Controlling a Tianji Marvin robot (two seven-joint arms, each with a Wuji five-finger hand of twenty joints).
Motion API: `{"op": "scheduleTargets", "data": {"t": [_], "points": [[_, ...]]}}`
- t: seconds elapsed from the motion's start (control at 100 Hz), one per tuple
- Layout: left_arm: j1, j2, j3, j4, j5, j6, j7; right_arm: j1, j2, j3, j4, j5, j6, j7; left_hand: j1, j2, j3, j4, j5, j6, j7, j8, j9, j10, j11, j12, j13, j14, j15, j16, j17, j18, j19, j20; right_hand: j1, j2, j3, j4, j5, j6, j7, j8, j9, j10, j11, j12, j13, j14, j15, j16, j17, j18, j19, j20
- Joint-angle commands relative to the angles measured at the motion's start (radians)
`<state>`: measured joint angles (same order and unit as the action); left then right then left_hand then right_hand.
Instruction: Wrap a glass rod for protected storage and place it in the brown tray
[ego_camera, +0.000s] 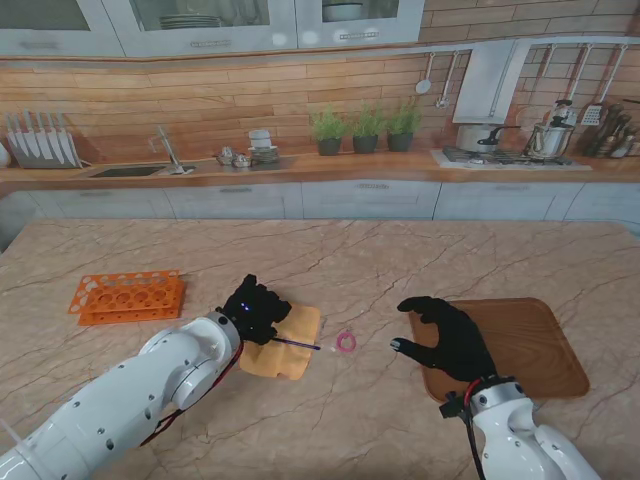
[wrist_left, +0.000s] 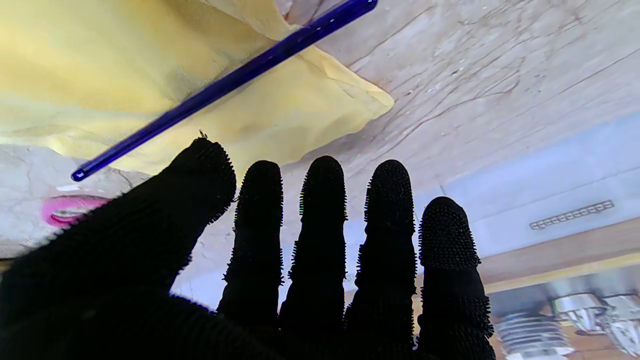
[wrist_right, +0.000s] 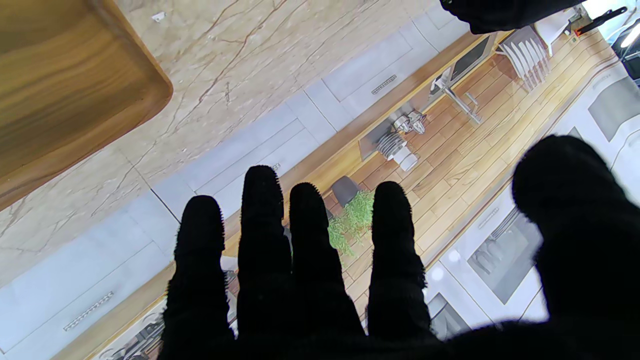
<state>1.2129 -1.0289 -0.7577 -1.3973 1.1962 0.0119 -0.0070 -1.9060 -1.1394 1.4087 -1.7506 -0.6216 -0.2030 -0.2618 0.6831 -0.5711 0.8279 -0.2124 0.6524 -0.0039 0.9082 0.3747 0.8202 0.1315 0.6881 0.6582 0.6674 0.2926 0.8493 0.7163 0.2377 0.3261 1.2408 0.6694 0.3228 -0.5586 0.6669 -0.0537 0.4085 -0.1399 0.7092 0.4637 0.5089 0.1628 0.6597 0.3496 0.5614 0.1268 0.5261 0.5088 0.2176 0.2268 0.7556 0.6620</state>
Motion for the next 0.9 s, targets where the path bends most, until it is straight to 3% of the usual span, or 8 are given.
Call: {"op": "scheduleTargets", "data": {"t": [0.0, 0.29, 0.39, 0.43, 0.48, 0.58, 0.89], "points": [[0.029, 0.004, -0.018, -0.015, 0.011, -0.009, 0.011, 0.013, -0.002, -0.017, -0.005, -0.007, 0.010, 0.009, -0.027, 0.016, 0.027, -0.015, -0.027, 0.021, -0.024, 0.014, -0.035, 0.015, -0.019, -0.016, -0.034, 0.003, -0.014, -0.013, -0.022, 0.004, -0.009, -0.010, -0.022, -0.025, -0.015, 0.003, 0.007, -0.028, -0.004, 0.012, 0.000, -0.010, -0.009, 0.006, -0.008, -0.019, -0.013, 0.012, -0.008, 0.000, -0.027, 0.023], [0.176, 0.002, -0.211, -0.053, -0.023, -0.124, 0.068, 0.085, 0.006, -0.116, 0.014, 0.002, 0.071, 0.060, -0.074, -0.003, 0.059, -0.015, -0.025, 0.016, -0.032, 0.031, -0.073, -0.005, 0.002, -0.014, -0.070, -0.025, -0.017, 0.000, -0.043, -0.021, -0.022, -0.020, -0.019, -0.057, -0.012, 0.006, 0.018, -0.022, 0.006, 0.015, -0.002, -0.005, 0.028, 0.020, -0.017, -0.028, 0.039, 0.035, -0.030, -0.003, -0.026, 0.018], [0.225, 0.006, -0.258, -0.067, -0.001, -0.146, 0.091, 0.109, 0.007, -0.151, 0.024, 0.012, 0.085, 0.073, -0.141, 0.031, 0.072, 0.036, -0.046, 0.030, -0.063, 0.054, -0.154, -0.007, 0.001, 0.007, -0.143, -0.042, -0.044, 0.017, -0.091, -0.043, -0.046, -0.031, -0.020, -0.060, -0.009, 0.007, 0.020, -0.023, 0.009, 0.016, -0.003, -0.004, 0.036, 0.024, -0.020, -0.027, 0.053, 0.041, -0.033, -0.003, -0.021, 0.018], [0.246, 0.007, -0.273, -0.076, 0.005, -0.149, 0.098, 0.115, 0.007, -0.162, 0.027, 0.017, 0.089, 0.076, -0.174, 0.050, 0.078, 0.079, -0.056, 0.038, -0.080, 0.073, -0.189, 0.009, -0.003, 0.016, -0.175, -0.046, -0.057, 0.022, -0.113, -0.051, -0.059, -0.032, -0.020, -0.061, -0.008, 0.007, 0.019, -0.022, 0.009, 0.016, -0.005, -0.003, 0.037, 0.024, -0.021, -0.027, 0.057, 0.042, -0.035, -0.003, -0.019, 0.017], [0.271, 0.007, -0.288, -0.088, 0.013, -0.150, 0.104, 0.121, 0.007, -0.174, 0.031, 0.020, 0.092, 0.076, -0.190, 0.054, 0.070, 0.085, -0.073, 0.042, -0.090, 0.079, -0.222, 0.008, -0.006, 0.020, -0.208, -0.050, -0.069, 0.022, -0.138, -0.057, -0.073, -0.033, -0.021, -0.061, -0.007, 0.006, 0.019, -0.022, 0.010, 0.015, -0.005, -0.003, 0.039, 0.024, -0.022, -0.028, 0.060, 0.043, -0.036, -0.003, -0.017, 0.017], [0.314, 0.008, -0.304, -0.108, 0.036, -0.135, 0.131, 0.124, 0.006, -0.188, 0.034, 0.022, 0.092, 0.074, -0.207, 0.053, 0.052, 0.087, -0.087, 0.051, -0.097, 0.091, -0.250, 0.009, 0.004, 0.036, -0.238, -0.046, -0.076, 0.026, -0.162, -0.060, -0.086, -0.028, -0.020, -0.064, -0.005, 0.006, 0.019, -0.023, 0.011, 0.016, -0.006, -0.004, 0.041, 0.024, -0.024, -0.028, 0.062, 0.043, -0.038, -0.003, -0.013, 0.014], [0.393, -0.007, -0.271, -0.124, 0.046, 0.014, 0.260, 0.126, 0.006, -0.213, 0.049, 0.004, 0.087, 0.053, -0.220, 0.057, 0.005, 0.088, -0.126, 0.084, -0.106, 0.104, -0.319, 0.031, 0.009, 0.055, -0.325, -0.036, -0.094, 0.021, -0.229, -0.064, -0.117, -0.027, -0.012, -0.073, -0.004, 0.006, 0.026, -0.018, 0.021, 0.017, -0.010, -0.002, 0.051, 0.025, -0.026, -0.029, 0.073, 0.043, -0.038, -0.003, 0.000, 0.009]]}}
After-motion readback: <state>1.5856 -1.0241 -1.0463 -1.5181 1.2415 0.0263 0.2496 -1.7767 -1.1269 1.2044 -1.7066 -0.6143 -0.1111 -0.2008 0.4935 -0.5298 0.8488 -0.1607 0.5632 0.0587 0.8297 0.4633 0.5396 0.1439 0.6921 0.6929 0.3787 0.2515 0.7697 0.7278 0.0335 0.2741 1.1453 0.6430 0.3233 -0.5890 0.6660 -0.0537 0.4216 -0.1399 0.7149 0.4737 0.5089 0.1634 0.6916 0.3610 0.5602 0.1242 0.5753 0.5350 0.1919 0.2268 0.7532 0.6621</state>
